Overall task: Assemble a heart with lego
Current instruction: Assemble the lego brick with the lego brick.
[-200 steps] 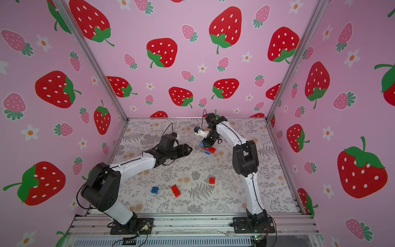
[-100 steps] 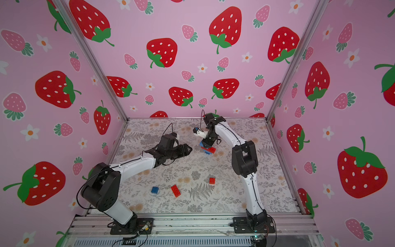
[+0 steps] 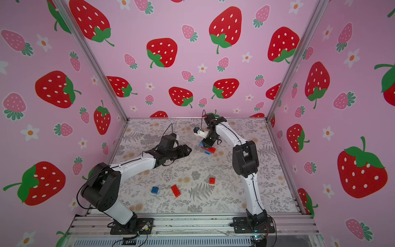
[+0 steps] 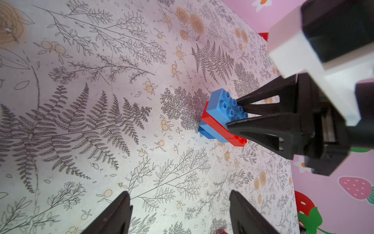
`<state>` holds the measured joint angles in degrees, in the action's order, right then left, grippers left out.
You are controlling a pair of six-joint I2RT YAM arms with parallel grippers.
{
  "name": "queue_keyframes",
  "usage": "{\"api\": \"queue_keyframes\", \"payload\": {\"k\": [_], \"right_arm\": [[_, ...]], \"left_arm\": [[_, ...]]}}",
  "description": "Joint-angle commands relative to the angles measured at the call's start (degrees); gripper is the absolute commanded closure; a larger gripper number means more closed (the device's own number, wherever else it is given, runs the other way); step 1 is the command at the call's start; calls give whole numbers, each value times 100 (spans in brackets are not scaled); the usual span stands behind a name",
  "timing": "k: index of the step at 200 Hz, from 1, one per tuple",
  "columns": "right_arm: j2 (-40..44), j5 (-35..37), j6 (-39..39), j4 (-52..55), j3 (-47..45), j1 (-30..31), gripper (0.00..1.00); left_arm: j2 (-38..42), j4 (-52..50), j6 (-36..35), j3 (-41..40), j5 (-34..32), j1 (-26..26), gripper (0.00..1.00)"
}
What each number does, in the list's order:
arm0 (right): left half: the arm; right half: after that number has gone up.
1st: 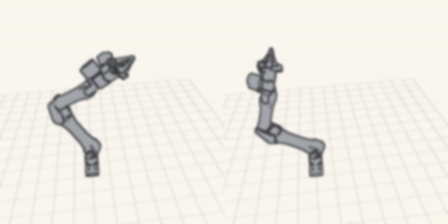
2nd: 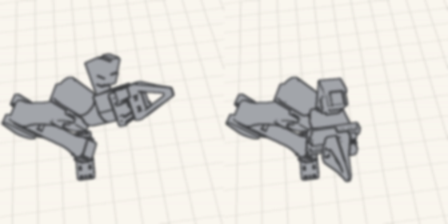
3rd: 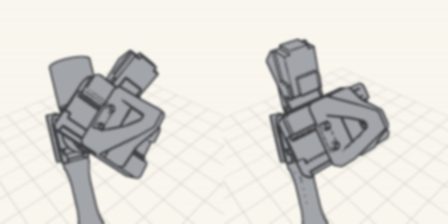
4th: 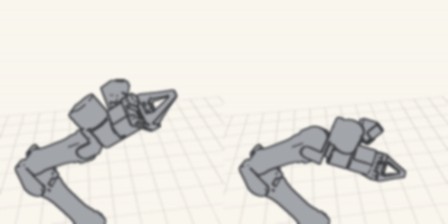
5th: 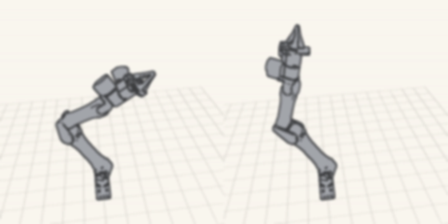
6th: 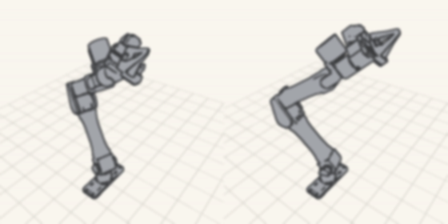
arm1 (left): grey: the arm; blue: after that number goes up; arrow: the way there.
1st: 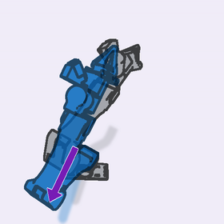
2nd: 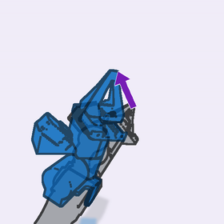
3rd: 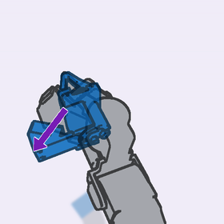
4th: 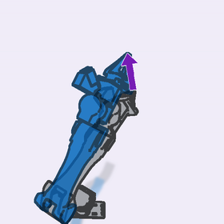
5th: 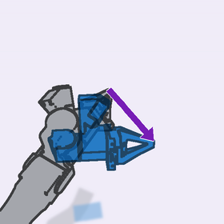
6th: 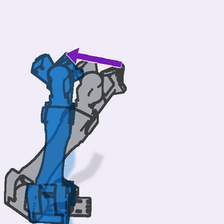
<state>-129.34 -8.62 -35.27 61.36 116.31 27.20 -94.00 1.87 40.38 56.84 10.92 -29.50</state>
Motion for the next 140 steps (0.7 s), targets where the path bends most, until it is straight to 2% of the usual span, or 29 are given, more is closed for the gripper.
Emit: {"api": "queue_keyframes", "payload": {"k": [1, 23, 58, 98, 140], "right_arm": [[-504, 274, 113, 482, -632, -37, 69], [-452, 436, 152, 576, -640, -53, 69], [-545, -153, 123, 900, -270, -49, 68], [-824, -333, -21, 1166, 112, -48, 67], [-1241, 352, -29, 1410, 588, -39, 67]], "left_arm": [[200, -116, -61, -31, -83, 2, 19], [201, -114, -65, -27, -66, -4, 19], [217, -83, -28, -54, -68, -3, 19], [331, -103, -65, -137, -122, -4, 20], [380, -160, -109, -167, -198, -3, 19]]}}
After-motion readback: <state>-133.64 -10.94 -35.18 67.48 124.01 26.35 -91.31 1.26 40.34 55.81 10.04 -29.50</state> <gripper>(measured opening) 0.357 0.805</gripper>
